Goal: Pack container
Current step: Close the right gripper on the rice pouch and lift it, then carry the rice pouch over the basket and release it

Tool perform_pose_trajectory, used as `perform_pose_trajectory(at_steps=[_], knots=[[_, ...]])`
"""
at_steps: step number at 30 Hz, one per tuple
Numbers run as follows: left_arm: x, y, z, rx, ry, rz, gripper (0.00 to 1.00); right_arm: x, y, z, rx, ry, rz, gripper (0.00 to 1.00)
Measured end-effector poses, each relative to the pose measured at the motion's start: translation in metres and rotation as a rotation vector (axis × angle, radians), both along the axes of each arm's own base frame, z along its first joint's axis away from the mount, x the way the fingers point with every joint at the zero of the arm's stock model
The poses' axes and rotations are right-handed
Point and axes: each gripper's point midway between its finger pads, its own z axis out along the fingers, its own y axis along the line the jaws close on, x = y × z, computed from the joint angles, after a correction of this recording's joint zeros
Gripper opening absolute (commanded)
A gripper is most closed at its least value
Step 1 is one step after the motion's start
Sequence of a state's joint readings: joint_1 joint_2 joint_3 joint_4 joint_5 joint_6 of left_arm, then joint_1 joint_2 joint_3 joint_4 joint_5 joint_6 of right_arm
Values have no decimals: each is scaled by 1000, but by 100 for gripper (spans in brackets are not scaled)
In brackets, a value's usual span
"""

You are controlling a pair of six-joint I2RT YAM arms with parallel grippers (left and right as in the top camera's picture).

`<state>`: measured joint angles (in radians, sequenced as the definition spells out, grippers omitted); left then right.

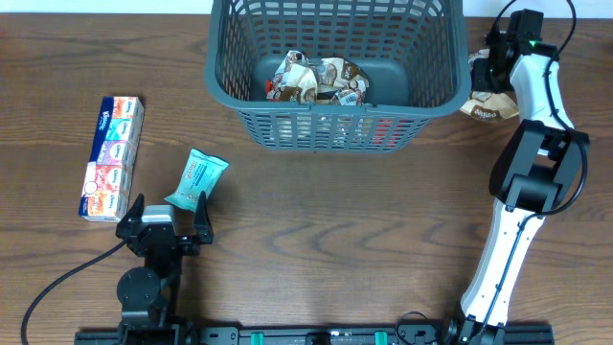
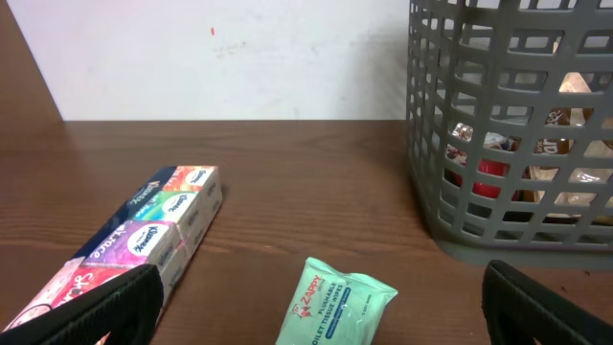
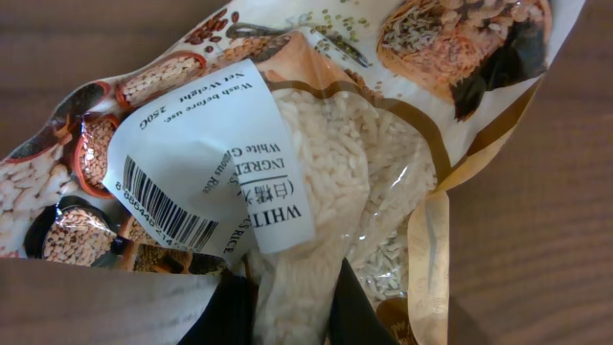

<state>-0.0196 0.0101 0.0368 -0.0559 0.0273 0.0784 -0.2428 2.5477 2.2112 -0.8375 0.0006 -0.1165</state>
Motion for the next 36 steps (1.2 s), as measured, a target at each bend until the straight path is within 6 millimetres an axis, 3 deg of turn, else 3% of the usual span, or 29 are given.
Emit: perform_pose_trajectory(at_steps=[6,10,14,18,24,28,33,36], knots=[[0,0,0,0,0,0,99,-12,2,8,1,35,-5,1],[0,0,0,0,0,0,99,-16,-2,29,-21,19,-27,1],[0,0,0,0,0,0,99,-13,-6,78,-53,-63,-44,1],[0,0,0,0,0,0,99,-14,-7,141,-82,-172,-54,1],[0,0,0,0,0,0,99,-26,-3,227,-117,-326,-60,1],[0,0,0,0,0,0,99,-37,4,271,-129,-406,-59,1],[0,0,0,0,0,0,98,-57,28,334,-152,-525,-16,1],[0,0,0,0,0,0,99,-72,65,376,-173,-607,77,1]])
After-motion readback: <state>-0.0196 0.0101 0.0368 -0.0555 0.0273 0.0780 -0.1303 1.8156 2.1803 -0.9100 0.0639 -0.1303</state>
